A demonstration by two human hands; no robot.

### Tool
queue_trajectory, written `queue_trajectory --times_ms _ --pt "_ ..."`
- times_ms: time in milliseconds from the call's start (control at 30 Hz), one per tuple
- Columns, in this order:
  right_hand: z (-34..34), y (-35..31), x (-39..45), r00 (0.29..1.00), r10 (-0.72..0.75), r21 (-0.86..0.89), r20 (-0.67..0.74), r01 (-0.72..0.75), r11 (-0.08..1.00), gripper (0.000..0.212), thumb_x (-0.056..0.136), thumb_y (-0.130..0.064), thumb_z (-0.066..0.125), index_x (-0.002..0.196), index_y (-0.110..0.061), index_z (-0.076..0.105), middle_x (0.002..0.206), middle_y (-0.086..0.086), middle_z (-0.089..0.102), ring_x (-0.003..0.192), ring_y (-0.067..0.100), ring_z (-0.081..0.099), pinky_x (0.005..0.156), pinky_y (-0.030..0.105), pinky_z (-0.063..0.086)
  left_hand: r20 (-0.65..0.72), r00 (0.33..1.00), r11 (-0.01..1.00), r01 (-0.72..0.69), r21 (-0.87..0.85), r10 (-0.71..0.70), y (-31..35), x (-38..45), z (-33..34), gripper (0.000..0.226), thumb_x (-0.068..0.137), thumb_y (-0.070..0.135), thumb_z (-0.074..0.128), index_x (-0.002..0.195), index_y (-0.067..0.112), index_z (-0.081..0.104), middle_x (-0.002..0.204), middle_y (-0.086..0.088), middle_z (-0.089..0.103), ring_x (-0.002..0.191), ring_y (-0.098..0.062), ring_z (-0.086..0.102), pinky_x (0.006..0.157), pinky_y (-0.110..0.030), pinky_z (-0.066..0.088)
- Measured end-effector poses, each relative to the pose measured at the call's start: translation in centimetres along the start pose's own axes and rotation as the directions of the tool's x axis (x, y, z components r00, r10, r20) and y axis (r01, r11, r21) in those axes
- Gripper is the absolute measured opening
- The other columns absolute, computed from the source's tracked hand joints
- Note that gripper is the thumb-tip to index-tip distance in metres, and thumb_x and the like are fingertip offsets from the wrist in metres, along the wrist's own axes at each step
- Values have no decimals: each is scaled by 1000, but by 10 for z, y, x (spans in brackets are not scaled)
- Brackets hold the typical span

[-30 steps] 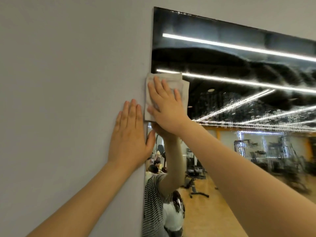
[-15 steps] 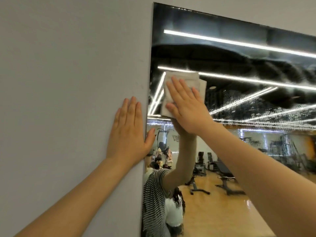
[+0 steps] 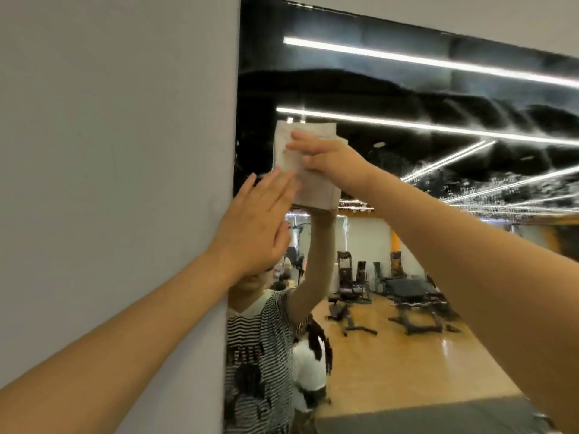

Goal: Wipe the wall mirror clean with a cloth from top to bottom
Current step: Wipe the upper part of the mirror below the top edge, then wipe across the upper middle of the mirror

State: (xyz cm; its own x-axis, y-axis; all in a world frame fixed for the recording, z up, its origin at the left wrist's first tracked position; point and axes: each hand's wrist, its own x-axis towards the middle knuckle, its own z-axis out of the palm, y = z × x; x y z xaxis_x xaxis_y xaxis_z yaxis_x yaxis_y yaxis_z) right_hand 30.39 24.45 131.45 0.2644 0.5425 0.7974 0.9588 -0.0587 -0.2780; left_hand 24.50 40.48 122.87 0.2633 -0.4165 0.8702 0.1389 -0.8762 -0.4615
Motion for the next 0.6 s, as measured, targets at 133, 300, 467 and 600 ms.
queue_trajectory --times_ms 133,300,467,600 --pt "-10 7 -17 988 10 86 -152 4 996 37 103 -11 40 138 -17 51 144 4 45 125 16 44 94 20 38 163 986 999 31 40 -37 21 18 6 73 87 41 13 148 9 35 156 -10 31 147 -25 21 118 -39 2" --pt "-60 57 -60 905 -59 -275 -422 -65 959 37 102 -12 40 137 -14 52 132 0 56 119 13 51 97 18 35 148 985 991 77 110 -93 29 15 5 63 88 34 27 137 4 52 143 -16 50 135 -32 43 113 -50 23" --pt "-118 127 -96 914 -92 -599 -395 -180 781 49 99 -17 49 146 -6 39 152 12 38 142 26 30 115 39 25 74 983 977 157 143 -168 51 39 -4 49 84 28 36 117 2 61 114 -18 63 102 -36 61 95 -51 44" --pt "-144 174 -105 934 -67 -670 -350 -200 715 61 101 -32 44 153 -12 20 161 9 16 149 24 10 121 45 12 74 951 938 281 205 -301 70 60 -1 47 86 24 42 123 0 57 124 -23 57 111 -40 55 93 -51 45"
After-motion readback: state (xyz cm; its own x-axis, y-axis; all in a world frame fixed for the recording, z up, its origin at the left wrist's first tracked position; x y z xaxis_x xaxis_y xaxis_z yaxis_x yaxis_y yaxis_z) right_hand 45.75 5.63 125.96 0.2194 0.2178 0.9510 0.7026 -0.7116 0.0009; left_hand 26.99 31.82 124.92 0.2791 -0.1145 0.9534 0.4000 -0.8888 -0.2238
